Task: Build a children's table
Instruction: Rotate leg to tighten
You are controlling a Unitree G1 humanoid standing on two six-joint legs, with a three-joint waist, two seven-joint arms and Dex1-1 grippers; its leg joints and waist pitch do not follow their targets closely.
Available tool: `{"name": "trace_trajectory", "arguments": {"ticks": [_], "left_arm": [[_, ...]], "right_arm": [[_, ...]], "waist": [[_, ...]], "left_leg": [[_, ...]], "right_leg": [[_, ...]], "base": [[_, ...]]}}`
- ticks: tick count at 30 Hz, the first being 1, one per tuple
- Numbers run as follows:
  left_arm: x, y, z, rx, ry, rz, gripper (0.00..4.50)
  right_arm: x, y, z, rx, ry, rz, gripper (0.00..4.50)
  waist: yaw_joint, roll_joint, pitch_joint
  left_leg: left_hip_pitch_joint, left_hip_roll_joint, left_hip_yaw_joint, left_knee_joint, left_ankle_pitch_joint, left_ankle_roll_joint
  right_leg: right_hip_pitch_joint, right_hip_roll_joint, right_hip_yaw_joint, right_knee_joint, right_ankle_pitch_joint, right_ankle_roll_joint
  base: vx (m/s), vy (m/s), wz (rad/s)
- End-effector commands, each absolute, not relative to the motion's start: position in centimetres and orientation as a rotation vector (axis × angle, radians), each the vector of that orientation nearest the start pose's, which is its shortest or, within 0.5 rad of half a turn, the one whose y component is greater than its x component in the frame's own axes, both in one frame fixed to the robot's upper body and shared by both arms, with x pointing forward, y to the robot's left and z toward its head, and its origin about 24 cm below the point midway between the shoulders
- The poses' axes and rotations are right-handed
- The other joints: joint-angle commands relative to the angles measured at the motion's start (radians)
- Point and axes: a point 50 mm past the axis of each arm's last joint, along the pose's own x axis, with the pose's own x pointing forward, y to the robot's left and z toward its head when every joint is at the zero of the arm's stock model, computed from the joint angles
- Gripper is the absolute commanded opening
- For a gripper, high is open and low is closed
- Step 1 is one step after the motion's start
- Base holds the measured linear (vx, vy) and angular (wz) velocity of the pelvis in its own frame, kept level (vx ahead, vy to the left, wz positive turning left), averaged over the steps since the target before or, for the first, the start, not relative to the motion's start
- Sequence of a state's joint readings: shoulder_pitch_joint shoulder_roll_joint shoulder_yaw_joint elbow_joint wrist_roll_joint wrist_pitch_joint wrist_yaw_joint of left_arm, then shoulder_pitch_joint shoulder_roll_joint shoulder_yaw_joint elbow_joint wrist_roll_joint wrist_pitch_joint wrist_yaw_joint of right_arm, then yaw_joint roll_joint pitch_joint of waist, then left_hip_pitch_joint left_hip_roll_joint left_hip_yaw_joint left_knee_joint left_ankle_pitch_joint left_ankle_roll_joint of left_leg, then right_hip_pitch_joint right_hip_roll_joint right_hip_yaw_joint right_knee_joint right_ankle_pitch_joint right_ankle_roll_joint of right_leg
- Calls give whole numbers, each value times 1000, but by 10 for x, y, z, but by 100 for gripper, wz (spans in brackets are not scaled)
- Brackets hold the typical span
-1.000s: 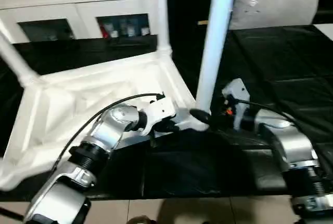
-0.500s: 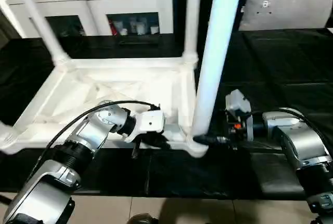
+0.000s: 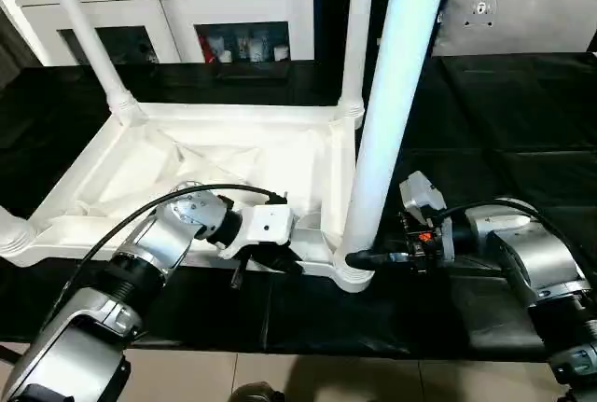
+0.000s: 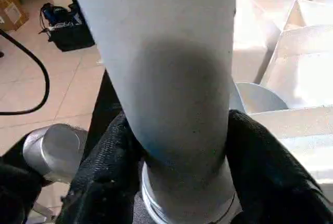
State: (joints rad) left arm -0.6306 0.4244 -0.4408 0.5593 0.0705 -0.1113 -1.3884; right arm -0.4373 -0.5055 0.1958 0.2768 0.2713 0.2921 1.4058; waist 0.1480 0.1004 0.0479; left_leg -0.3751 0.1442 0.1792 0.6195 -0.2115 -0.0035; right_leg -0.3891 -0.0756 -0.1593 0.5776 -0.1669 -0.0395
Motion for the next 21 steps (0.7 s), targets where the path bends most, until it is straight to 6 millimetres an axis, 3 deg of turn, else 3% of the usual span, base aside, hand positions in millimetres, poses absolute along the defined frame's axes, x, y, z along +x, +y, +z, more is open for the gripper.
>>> {"name": "trace_trajectory", "arguments": {"ticks": [1,7,8,10,11,13,14,15,17,19,20,21], "left_arm": [[301,116,65,692,360,-1698,0],[305,105,69,568,317,-1607,0],[311,98,70,534,314,-1523,0],[312,96,70,528,315,-1506,0],[316,86,71,492,320,-1428,0],[318,81,71,471,323,-1394,0],[323,67,74,440,313,-1312,0],[323,67,74,440,313,-1312,0],[324,61,76,432,311,-1275,0],[327,55,77,428,309,-1231,0],[330,49,77,432,305,-1170,0],[333,45,77,436,301,-1129,0]], "right_arm": [[281,-156,81,-95,353,1523,211],[279,-144,76,-61,355,1440,199],[284,-138,73,-77,353,1346,198],[285,-136,72,-76,354,1320,198],[295,-128,68,-60,366,1169,198],[300,-124,66,-50,376,1090,197],[310,-116,63,-24,398,938,196],[310,-116,63,-24,398,938,196],[313,-113,62,-1,402,880,196],[317,-109,62,16,402,814,196],[322,-102,61,31,394,747,196],[324,-98,60,38,388,706,196]], "waist": [[-4,-20,-74],[-6,-22,-71],[-9,-18,-70],[-15,-22,-66],[-18,-17,-63],[-37,-20,-59],[-52,-21,-61],[-64,-20,-60],[-72,-17,-62],[-81,-20,-66],[-83,-13,-66],[-89,-16,-66]], "left_leg": [[14,114,-49,-73,-151,77],[15,118,-51,-76,-146,70],[16,114,-50,-76,-162,59],[18,107,-50,-77,-180,45],[21,107,-50,-78,-191,38],[23,106,-56,-83,-224,13],[22,101,-58,-82,-231,5],[23,99,-58,-82,-232,3],[19,97,-58,-80,-221,11],[13,95,-56,-78,-186,33],[10,92,-55,-76,-170,43],[11,91,-52,-75,-164,45]], "right_leg": [[51,-122,86,-72,-310,-103],[48,-123,86,-72,-318,-102],[48,-123,86,-76,-350,-95],[49,-123,81,-88,-407,-77],[46,-121,81,-94,-439,-64],[49,-119,73,-99,-473,-56],[52,-121,72,-100,-481,-51],[50,-121,72,-103,-481,-50],[54,-121,74,-102,-461,-46],[56,-122,78,-96,-401,-57],[55,-120,78,-94,-379,-67],[53,-118,77,-95,-376,-71]], "base": [[0,0,0],[0,0,0],[0,0,0],[0,0,0],[0,0,0],[0,0,0],[0,0,0],[0,0,0],[0,0,0],[0,0,0],[0,0,0],[0,0,0]]}}
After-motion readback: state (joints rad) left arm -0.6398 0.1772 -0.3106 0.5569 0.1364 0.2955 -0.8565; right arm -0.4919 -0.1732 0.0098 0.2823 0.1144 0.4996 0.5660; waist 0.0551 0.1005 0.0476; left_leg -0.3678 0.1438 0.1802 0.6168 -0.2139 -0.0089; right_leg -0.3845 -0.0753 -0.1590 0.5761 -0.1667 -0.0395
